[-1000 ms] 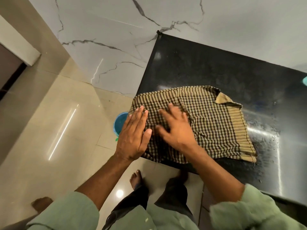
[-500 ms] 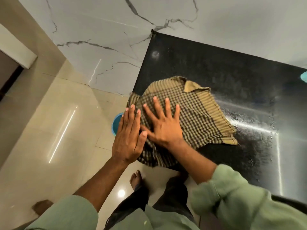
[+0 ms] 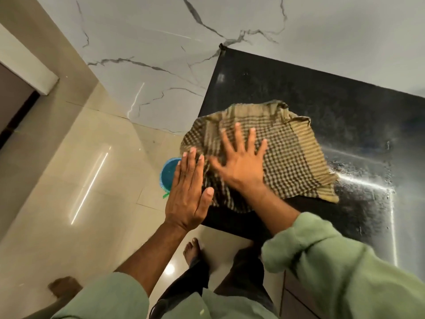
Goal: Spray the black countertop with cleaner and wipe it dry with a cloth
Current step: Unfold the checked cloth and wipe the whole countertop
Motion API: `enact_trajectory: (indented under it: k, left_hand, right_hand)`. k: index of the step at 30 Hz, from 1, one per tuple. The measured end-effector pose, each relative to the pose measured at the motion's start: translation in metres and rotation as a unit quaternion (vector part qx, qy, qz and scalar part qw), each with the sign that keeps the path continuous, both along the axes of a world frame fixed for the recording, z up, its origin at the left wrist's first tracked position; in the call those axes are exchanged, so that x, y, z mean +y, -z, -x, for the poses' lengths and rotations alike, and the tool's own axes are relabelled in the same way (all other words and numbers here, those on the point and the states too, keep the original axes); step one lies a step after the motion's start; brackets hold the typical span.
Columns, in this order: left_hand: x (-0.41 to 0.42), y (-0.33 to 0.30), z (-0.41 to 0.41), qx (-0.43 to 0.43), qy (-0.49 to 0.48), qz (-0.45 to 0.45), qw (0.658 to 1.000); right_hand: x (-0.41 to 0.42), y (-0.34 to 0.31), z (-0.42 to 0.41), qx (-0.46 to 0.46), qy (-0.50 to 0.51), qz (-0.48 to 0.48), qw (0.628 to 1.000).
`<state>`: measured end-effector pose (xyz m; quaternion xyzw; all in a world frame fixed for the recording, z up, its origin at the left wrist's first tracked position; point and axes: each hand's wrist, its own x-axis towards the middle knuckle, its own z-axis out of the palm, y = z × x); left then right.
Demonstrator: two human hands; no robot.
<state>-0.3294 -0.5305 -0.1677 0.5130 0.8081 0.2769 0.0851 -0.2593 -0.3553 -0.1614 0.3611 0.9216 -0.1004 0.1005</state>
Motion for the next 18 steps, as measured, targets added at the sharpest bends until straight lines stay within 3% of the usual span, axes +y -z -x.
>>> enact_trajectory:
  k: [2,5,9,14,18]
  left_hand:
    - [0.000,0.002,0.000,0.001,-0.003,0.012,1.000]
    - [0.001,0.003,0.000,0.013,0.004,0.043,0.999]
    - [0.002,0.003,-0.001,0.031,0.017,0.054,0.998]
    - [0.003,0.003,-0.002,0.011,-0.012,0.051,0.999]
    - [0.002,0.003,-0.001,-0.009,-0.021,0.019,1.000]
  right_hand:
    - [-0.030,0.000,-0.013,-0.001,-0.078,0.012,0.997]
    - [-0.043,0.003,-0.042,0.009,-0.109,0.030,0.994]
    - [-0.015,0.001,-0.052,0.029,-0.021,0.014,0.999]
    - [0.027,-0.001,-0.004,0.043,0.118,0.006,0.992]
    - [0.028,0.003,0.033,0.034,0.106,-0.002,0.994]
